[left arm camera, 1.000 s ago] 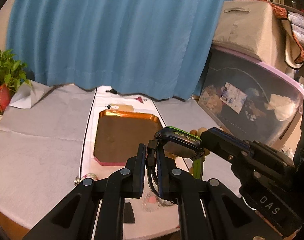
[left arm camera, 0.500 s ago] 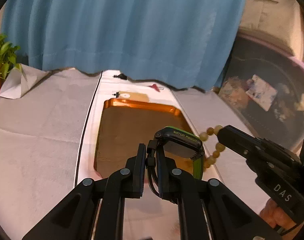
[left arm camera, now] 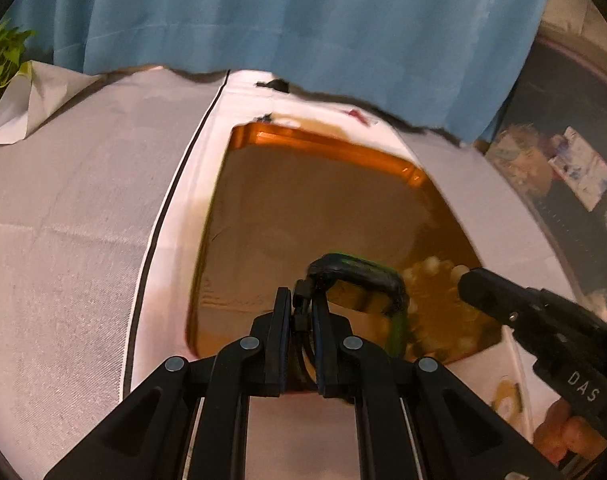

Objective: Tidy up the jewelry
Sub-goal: 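Lift the watch with the left tool while the right tool lifts the bead bracelet toward the tray, then lower both items into the tray and open both tools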

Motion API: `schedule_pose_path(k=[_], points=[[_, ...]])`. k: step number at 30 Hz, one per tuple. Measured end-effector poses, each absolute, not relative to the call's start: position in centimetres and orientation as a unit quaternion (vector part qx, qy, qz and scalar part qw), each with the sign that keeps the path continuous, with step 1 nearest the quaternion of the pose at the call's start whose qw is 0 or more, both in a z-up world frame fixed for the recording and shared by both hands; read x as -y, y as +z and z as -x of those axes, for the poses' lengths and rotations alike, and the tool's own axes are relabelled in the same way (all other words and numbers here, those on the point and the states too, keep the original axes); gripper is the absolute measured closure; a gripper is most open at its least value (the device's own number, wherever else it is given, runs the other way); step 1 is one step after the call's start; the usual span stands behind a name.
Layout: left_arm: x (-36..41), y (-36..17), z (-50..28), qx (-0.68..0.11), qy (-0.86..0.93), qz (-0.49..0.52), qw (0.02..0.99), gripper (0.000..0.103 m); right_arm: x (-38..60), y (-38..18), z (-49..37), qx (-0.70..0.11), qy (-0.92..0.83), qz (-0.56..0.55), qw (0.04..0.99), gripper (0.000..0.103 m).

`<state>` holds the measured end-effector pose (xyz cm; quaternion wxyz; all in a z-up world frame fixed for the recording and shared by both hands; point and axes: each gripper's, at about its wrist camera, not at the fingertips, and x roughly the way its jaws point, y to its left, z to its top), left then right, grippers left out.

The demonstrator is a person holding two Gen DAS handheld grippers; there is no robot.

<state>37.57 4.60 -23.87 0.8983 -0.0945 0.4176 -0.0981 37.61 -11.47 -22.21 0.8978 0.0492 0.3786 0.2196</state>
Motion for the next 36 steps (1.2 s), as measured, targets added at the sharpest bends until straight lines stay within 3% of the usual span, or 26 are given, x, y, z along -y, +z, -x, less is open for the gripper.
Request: schedule_pose_path(k=[9,12,13,15,17,19,20,27,31,36], points=[[-4.4,-23.7,-37.3,-0.408,-0.095,0.073,0.905,0.092,11.2,-24.5,-38.3,-0.411,0.178,-0.012,0.894,0.091],[-4.9,-23.6,-37.2,-0.408,-0.07,0.078,0.907,0.074,11.7,-24.6,-38.2,-0.411,0.164,-0.009,0.897,0.091],[-5.1,-23.5,-37.1,-0.405,-0.068,0.081,0.908,0.064,12.0,-24.5,-38.1,-0.41,0.164,-0.013,0.897,0.09],[-5.2,-23.2,-36.8,-0.401,-0.075,0.087,0.909,0.058,12.4,-24.4,-37.8,-0.407,0.161,-0.022,0.899,0.085],[-5.1,-22.8,-36.2,-0.395,-0.077,0.082,0.912,0.054,12.8,-24.2,-37.3,-0.404,0.161,-0.03,0.9,0.073],[-4.9,-22.4,-35.4,-0.388,-0.077,0.072,0.915,0.054,13.1,-24.0,-36.7,-0.399,0.161,-0.031,0.902,0.053],[-4.9,-22.2,-34.9,-0.383,-0.081,0.076,0.917,0.054,13.1,-23.8,-36.3,-0.394,0.162,-0.03,0.904,0.049],[-4.9,-19.7,-31.0,-0.336,-0.091,0.076,0.934,0.049,13.1,-20.9,-32.0,-0.347,0.204,-0.021,0.915,0.048],[-4.7,-19.0,-28.2,-0.334,-0.084,0.068,0.936,0.049,13.2,-19.9,-29.3,-0.341,0.211,-0.022,0.916,0.033],[-4.8,-17.9,-23.9,-0.338,-0.09,0.088,0.933,0.046,14.3,-18.8,-25.3,-0.33,0.208,-0.055,0.919,0.031]])
